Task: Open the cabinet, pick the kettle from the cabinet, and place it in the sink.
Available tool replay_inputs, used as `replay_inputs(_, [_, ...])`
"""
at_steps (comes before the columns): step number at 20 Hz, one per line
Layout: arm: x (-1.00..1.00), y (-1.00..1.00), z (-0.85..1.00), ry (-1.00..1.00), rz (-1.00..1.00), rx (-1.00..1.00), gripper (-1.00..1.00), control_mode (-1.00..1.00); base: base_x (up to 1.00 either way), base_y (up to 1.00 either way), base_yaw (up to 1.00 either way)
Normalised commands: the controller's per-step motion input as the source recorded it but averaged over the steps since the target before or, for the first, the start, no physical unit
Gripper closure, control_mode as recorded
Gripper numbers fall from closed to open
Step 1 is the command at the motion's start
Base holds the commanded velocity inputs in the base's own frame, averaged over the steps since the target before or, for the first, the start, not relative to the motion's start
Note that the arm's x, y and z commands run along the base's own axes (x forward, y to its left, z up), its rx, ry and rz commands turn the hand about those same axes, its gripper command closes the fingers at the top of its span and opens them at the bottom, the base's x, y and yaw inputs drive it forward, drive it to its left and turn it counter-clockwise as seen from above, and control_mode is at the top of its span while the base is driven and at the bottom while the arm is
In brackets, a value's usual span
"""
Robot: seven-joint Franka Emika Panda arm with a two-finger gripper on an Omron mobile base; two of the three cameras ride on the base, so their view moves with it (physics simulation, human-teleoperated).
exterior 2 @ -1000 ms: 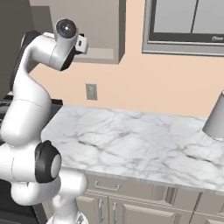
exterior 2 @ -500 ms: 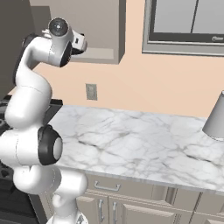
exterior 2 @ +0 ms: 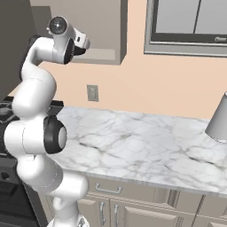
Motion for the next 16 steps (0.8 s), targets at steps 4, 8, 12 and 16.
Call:
replay_inputs(4, [0.23, 0.00, 0.08, 0.00, -0.02, 0.04, -1.00, -1.00, 0.00, 0.00, 0.00])
replay_inputs(8, [0.22, 0.00, 0.02, 0.00, 0.00, 0.08, -1.00, -1.00, 0.00, 0.00, 0.00])
replay_inputs(12, [0.20, 0.00, 0.00, 0.00, 0.00, 0.07, -1.00, -1.00, 0.00, 0.00, 0.00])
replay_inputs(16, [0.22, 0.00, 0.00, 0.00, 0.00, 0.07, -1.00, -1.00, 0.00, 0.00, 0.00])
